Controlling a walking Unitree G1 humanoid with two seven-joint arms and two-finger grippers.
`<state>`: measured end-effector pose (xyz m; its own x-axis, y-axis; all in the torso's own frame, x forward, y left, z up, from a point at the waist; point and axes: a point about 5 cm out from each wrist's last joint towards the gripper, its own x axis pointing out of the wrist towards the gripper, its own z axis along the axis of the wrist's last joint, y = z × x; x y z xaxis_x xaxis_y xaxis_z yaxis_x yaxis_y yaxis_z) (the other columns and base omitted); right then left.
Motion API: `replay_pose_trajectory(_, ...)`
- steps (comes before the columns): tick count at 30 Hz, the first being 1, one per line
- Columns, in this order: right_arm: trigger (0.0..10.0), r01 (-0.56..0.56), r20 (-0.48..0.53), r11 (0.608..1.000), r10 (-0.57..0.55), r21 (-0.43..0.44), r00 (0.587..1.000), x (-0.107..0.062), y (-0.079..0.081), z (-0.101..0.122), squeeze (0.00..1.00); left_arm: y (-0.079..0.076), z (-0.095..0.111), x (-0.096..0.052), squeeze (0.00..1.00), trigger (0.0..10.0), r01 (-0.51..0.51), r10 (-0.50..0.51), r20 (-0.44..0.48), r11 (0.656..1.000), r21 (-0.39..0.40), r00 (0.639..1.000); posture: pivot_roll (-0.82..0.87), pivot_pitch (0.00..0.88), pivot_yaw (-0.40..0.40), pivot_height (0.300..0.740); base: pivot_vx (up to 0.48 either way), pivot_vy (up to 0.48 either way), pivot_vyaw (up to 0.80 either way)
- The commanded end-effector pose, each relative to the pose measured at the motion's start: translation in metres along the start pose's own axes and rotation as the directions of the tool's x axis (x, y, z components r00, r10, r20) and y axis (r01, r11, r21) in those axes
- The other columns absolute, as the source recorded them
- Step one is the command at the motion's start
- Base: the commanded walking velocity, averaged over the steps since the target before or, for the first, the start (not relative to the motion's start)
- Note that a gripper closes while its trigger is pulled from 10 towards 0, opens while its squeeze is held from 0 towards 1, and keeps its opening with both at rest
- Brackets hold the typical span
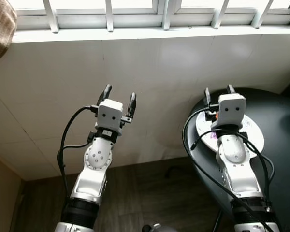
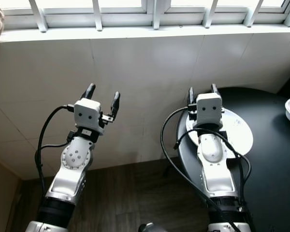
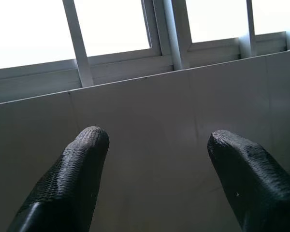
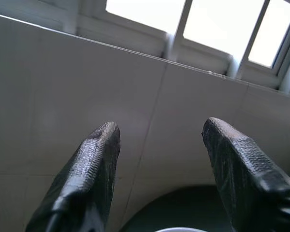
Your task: Kitchen organization
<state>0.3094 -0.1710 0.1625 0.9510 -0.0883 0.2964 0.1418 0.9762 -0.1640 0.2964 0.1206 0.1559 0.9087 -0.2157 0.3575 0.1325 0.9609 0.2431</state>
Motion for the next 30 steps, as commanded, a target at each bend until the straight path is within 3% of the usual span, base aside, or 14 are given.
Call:
replay_pose_trajectory(1, 10.0, 0.080, -0.090, 0.996, -0.077, 0.041, 0.993, 0.002, -0.015, -0.013, 0.00, -0.006, 0.000, 0.001, 0.00, 10.0, 0.018, -0.018, -0.004, 1.000, -0.010, 1.000, -0.13, 0.000, -0.038, 0.740, 0.000, 0.000, 0.00)
replay_pose_trajectory(11, 10.0, 0.235, -0.226, 0.966, -0.207, 0.105, 0.952, 0.003, -0.038, -0.030, 0.00, -0.005, 0.001, 0.001, 0.00, 10.0, 0.017, -0.017, -0.001, 1.000, -0.011, 1.000, -0.13, 0.000, -0.036, 0.740, 0.000, 0.000, 0.00)
replay_pose_trajectory(14, 10.0, 0.295, -0.280, 0.947, -0.251, 0.129, 0.927, 0.002, -0.044, -0.037, 0.00, -0.005, 0.000, 0.001, 0.00, 10.0, 0.019, -0.019, -0.002, 1.000, -0.011, 1.000, -0.13, 0.000, -0.034, 0.740, 0.000, 0.000, -0.80)
replay_pose_trajectory(17, 10.0, 0.294, -0.306, 0.951, -0.253, 0.095, 0.918, 0.001, -0.045, -0.041, 0.00, -0.005, 0.000, 0.001, 0.00, 10.0, 0.018, -0.018, -0.005, 1.000, -0.010, 1.000, -0.13, 0.000, -0.034, 0.740, 0.000, 0.000, -0.80)
replay_pose_trajectory(25, 10.0, 0.325, -0.364, 0.939, -0.265, 0.114, 0.893, 0.000, -0.048, -0.047, 0.00, -0.005, -0.001, 0.000, 0.00, 10.0, 0.018, -0.018, -0.012, 1.000, -0.009, 1.000, -0.13, 0.000, -0.036, 0.740, 0.000, 0.000, -0.80)
replay_pose_trajectory(30, 10.0, 0.277, -0.387, 0.955, -0.216, 0.109, 0.897, 0.000, -0.042, -0.051, 0.00, -0.006, -0.002, 0.000, 0.00, 10.0, 0.018, -0.018, -0.017, 1.000, -0.008, 1.000, -0.13, 0.000, -0.037, 0.740, 0.000, 0.000, -0.64)
